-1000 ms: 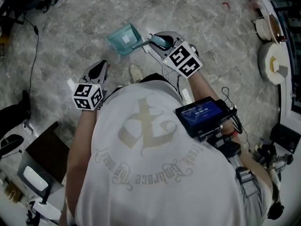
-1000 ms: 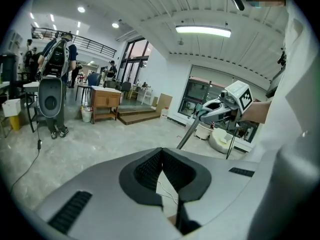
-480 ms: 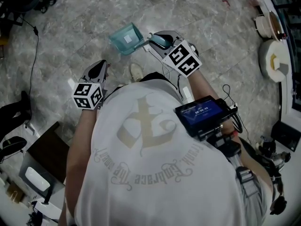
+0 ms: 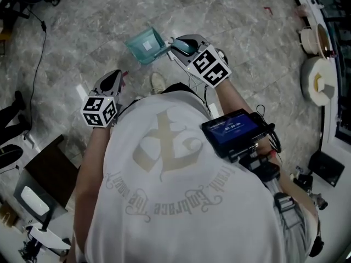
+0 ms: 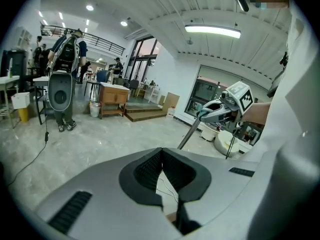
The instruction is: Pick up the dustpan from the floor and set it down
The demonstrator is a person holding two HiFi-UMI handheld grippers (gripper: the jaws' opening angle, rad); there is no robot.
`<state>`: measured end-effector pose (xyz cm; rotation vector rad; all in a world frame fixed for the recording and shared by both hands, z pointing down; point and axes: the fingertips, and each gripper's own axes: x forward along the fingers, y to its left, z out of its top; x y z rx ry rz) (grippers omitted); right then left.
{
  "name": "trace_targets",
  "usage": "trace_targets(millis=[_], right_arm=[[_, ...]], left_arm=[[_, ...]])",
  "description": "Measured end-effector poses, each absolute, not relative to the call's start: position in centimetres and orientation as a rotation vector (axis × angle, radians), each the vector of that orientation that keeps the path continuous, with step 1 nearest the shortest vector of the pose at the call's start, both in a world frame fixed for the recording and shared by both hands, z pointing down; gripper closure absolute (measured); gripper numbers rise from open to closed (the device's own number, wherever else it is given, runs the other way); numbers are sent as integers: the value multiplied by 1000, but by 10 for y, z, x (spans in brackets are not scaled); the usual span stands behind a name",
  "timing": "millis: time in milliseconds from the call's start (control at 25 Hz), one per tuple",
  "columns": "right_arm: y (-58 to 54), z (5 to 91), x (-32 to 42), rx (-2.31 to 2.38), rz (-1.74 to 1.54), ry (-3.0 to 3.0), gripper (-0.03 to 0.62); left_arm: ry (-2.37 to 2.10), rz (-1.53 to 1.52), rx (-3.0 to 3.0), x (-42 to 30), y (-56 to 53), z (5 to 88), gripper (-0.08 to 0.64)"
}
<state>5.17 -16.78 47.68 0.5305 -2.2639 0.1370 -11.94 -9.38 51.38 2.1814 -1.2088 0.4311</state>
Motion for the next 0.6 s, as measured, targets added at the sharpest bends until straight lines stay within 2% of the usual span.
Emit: trace_targets(millis=[600], right_arm=[[-160,481,7,343,57,-2285,486]], left_arm=[[-1386,366,2047,-147,-51,503,548]])
